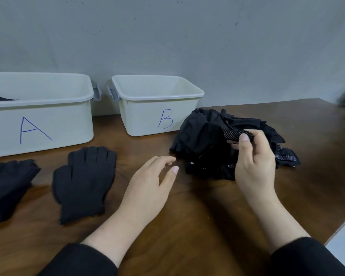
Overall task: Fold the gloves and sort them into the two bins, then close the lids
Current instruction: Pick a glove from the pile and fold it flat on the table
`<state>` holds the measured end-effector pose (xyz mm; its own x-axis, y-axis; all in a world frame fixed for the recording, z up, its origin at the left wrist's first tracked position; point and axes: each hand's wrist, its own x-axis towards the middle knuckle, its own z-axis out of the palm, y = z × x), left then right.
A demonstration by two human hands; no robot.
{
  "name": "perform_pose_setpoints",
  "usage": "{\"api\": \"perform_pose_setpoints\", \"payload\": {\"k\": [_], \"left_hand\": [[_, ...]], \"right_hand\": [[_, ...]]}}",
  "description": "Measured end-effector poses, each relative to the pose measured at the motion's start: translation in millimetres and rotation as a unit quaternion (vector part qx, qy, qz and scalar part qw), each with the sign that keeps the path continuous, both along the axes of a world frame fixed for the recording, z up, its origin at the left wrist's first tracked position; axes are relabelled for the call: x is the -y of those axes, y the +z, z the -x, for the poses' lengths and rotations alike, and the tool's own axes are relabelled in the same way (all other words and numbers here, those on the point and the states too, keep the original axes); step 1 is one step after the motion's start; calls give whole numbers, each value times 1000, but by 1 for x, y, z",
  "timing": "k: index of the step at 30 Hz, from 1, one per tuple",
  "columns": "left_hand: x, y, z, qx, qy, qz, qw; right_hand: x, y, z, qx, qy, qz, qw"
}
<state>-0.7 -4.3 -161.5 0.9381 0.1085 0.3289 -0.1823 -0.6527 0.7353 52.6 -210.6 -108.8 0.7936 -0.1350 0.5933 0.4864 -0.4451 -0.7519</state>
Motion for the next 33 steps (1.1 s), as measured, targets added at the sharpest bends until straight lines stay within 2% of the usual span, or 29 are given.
{"api": "perform_pose_setpoints", "payload": {"k": [3, 8, 11, 14, 17, 22, 24, 26, 28, 33], "left_hand": [[0, 0, 1, 22, 2, 33, 999], [-3, 4, 1, 40, -10, 112, 993], [-6, 7, 2, 35, -33, 137, 989], [-11, 6, 1, 14, -71, 161, 984], [-13, 6, 2, 20, -69, 180, 981], [-21, 5, 0, -4, -80, 290, 954], [-25, 8, 3, -20, -65, 257, 964], [-30, 9, 4, -21, -40, 226, 973], [-34, 9, 7, -10, -31, 234, 972], [-40, 23, 10, 60, 63, 304, 949]], "right_hand": [[-2, 17, -2, 9, 22, -36, 999], [-14, 40, -5, -111, 142, -119, 976], [-27, 45, -2, -196, 211, -166, 943], [-38, 46, -1, -237, 265, -186, 916], [-43, 46, -2, -275, 293, -229, 887], [-51, 46, -6, -321, 336, -254, 848], [-52, 45, -7, -330, 346, -261, 839], [-54, 45, -9, -336, 352, -256, 835], [-56, 45, -10, -338, 337, -249, 843], [-60, 46, -15, -298, 278, -193, 893]]}}
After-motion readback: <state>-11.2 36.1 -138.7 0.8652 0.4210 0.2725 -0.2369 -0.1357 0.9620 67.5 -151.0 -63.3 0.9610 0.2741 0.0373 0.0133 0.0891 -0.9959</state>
